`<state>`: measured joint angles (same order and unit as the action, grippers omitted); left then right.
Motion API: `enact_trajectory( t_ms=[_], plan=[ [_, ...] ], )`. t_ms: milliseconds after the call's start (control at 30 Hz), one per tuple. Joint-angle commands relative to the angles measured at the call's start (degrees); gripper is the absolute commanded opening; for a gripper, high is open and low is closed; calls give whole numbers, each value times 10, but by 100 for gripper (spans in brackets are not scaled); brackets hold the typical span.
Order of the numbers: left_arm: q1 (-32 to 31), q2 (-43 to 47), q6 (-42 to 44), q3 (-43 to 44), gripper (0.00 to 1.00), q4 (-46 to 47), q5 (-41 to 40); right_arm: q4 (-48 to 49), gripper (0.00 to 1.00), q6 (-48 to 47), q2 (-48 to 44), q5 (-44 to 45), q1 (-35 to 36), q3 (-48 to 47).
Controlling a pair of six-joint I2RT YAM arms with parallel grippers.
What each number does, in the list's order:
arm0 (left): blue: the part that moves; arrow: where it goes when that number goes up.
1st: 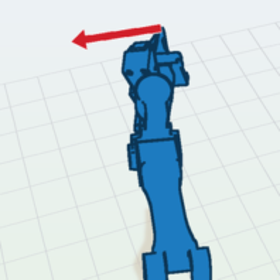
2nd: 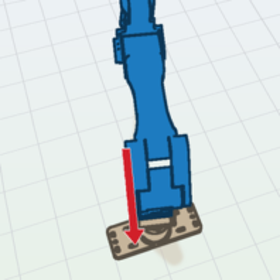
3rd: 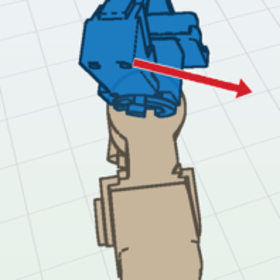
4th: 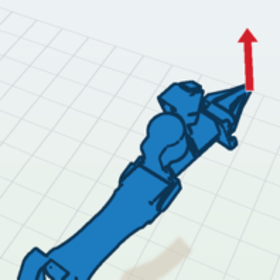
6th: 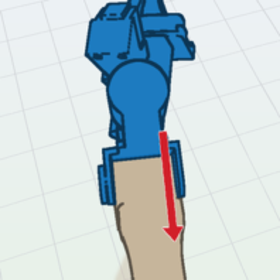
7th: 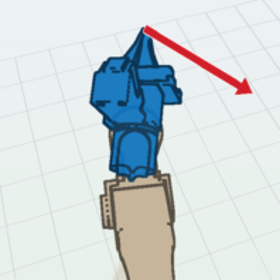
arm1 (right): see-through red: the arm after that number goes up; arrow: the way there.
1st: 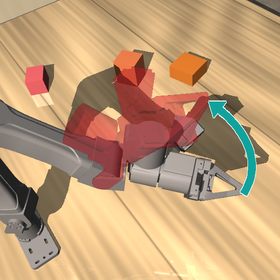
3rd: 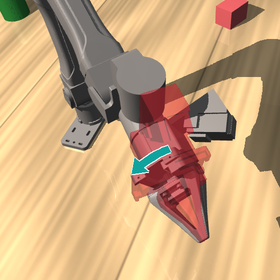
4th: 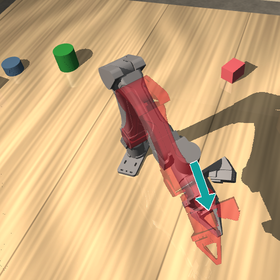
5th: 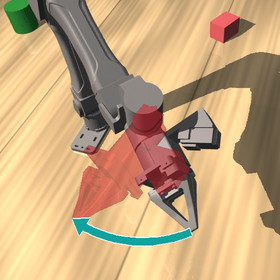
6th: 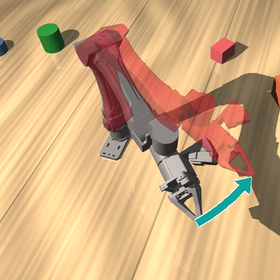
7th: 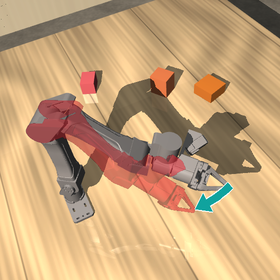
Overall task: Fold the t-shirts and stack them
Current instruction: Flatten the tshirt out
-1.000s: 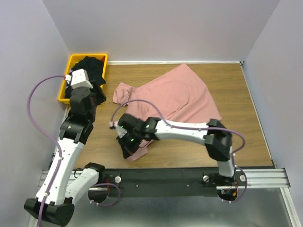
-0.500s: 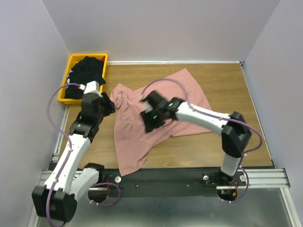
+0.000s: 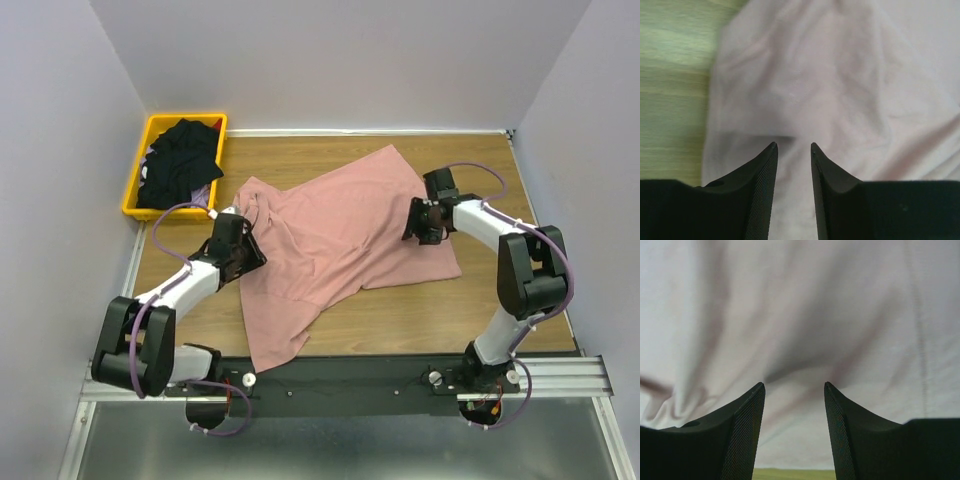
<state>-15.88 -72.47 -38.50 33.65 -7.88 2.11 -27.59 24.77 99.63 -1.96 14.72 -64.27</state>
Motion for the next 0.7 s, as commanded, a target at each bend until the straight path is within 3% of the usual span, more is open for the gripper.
enact_trajectory(
  t_ms=[0,200,367,533,667],
  plan=[
    [30,-38,-21,-5,39,55,-6,58,58,32,-14,-16,-38,36],
    [56,-158,7,63,37,69,-15,95,58,49,9,-23,-100,78],
    [75,-280,23,201,36,37,-47,113,58,70,41,-21,-161,78],
    [77,-386,59,376,36,-6,-47,113,58,63,79,-14,-190,16],
    [74,-366,78,416,41,-20,-54,95,62,37,63,-59,-189,-29]
  ],
)
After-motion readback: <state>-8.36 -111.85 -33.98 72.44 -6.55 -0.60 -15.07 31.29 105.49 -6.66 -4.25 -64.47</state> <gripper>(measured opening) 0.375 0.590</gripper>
